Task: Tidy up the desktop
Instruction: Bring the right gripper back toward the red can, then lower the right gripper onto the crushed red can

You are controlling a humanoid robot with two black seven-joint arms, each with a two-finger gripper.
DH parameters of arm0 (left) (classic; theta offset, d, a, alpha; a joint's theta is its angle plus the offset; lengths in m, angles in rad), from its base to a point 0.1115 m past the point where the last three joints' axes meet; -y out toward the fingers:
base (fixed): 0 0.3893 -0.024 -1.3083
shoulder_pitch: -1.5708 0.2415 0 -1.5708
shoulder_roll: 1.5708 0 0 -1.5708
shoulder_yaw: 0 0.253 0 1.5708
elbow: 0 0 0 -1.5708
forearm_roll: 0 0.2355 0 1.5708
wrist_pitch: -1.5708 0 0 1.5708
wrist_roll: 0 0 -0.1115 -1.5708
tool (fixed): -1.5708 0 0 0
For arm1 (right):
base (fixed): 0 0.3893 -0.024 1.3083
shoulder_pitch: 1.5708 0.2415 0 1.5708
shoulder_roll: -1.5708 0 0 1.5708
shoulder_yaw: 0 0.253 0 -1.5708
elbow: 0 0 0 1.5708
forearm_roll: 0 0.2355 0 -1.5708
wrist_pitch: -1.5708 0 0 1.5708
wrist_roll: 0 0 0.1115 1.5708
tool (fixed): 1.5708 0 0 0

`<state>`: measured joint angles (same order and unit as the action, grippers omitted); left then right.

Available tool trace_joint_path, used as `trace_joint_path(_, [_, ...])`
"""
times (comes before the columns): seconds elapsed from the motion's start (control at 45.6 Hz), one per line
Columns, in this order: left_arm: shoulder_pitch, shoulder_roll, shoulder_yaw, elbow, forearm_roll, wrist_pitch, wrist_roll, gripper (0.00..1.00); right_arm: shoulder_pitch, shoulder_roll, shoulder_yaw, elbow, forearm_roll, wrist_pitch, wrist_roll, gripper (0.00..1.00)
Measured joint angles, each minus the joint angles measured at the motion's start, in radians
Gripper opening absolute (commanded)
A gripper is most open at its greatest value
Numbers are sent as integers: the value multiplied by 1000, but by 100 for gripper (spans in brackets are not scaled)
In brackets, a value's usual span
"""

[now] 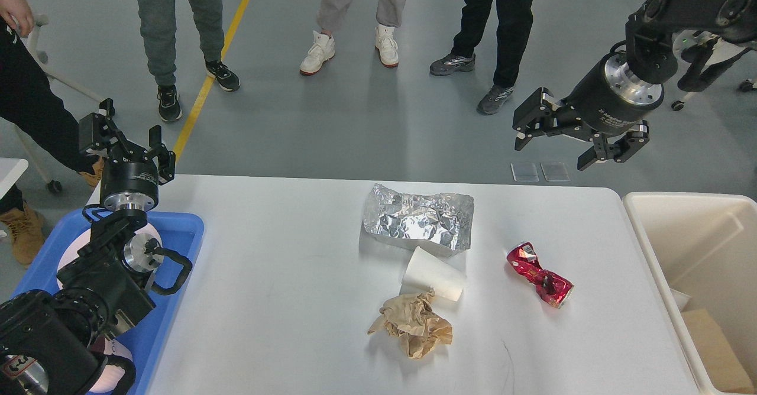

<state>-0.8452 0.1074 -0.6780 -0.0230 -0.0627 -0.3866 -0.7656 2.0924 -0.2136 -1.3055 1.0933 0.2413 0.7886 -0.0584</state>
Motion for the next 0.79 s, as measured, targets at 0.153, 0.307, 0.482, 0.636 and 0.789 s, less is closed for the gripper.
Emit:
trace_joint_path(0.153, [0, 0, 0, 0, 0, 0, 0, 96, -78, -1, 1, -2, -18, -98, 0, 100])
trace_joint_path(0.307, [0, 0, 0, 0, 0, 0, 0, 96, -174, -7, 1, -2, -154, -203, 0, 100])
trace_joint_path(0.482, [0, 0, 0, 0, 0, 0, 0, 96, -302, -9, 40, -3, -394, -349, 3, 100])
trace_joint_path(0.636, [0, 0, 0, 0, 0, 0, 0, 96, -423, 4, 81, -3, -618, -428, 8, 99])
trace_joint_path(0.789, [0, 0, 0, 0, 0, 0, 0, 96, -511, 37, 87, -3, -774, -493, 8, 99])
